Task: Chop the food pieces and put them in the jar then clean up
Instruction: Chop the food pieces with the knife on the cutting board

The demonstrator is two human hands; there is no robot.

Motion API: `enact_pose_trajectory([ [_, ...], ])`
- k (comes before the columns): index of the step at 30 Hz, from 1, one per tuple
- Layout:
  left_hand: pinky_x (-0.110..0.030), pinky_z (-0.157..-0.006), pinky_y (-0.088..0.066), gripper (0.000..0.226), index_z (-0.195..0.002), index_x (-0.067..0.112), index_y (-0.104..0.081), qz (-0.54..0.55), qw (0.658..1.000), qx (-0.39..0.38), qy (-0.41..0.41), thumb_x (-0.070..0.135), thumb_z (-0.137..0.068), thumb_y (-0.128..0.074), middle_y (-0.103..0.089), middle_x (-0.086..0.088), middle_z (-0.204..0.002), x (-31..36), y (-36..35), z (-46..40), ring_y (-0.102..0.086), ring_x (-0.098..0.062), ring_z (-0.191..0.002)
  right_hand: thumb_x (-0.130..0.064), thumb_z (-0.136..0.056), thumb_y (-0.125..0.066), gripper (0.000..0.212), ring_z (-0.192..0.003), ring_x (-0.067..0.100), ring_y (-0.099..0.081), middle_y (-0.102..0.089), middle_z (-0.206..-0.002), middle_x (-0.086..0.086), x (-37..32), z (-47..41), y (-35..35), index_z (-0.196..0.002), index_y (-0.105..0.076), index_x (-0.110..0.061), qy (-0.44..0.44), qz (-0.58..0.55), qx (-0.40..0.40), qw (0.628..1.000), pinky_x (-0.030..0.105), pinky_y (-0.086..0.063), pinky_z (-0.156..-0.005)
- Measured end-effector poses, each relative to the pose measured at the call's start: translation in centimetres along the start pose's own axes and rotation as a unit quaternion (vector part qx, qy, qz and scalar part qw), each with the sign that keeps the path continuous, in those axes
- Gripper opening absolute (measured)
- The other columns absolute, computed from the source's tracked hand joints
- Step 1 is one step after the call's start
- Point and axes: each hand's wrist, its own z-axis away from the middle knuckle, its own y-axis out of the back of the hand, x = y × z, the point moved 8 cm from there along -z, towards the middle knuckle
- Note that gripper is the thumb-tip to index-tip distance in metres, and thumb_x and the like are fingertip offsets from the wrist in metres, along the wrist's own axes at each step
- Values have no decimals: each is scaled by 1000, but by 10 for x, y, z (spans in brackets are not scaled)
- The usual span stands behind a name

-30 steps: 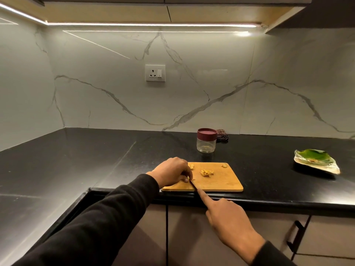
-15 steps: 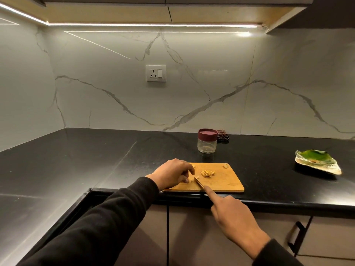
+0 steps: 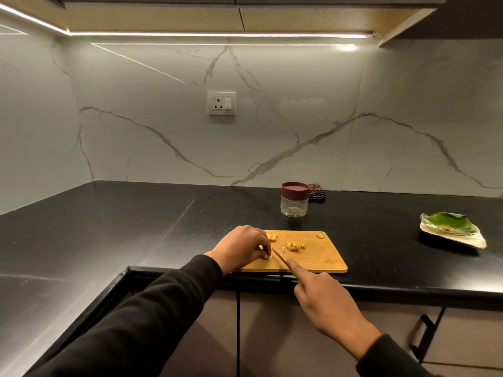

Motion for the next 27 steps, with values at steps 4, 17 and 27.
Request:
enact_pose_trajectory([
  [4, -21, -90, -54, 11, -100, 24, -78, -5, 1000, 0, 4, 24, -92, -71, -71, 8, -107, 0, 0, -1, -63, -2, -92, -30, -107, -38, 54, -69, 8, -57, -59, -83, -9, -6, -7, -6, -158, -22, -40, 4, -33, -21, 999, 20, -36, -54],
  [17, -24, -89, -56, 11, -101, 24, -78, -8, 1000, -7, 12, 25, -92, -71, -71, 8, -107, 0, 0, -1, -65, -4, -93, -30, -107, -39, 55, -70, 6, -56, -58, -84, -9, -10, -21, -11, -158, -20, -39, 12, -39, -16, 999, 17, -36, -56],
  [27, -25, -88, -56, 11, -101, 25, -78, -9, 1000, -3, 14, 25, -92, -71, -71, 8, -107, -2, -1, -1, -64, -5, -94, -31, -107, -39, 56, -67, 4, -49, -56, -87, -8, -11, -24, -14, -158, -17, -40, 16, -21, -17, 1000, 17, -34, -54],
])
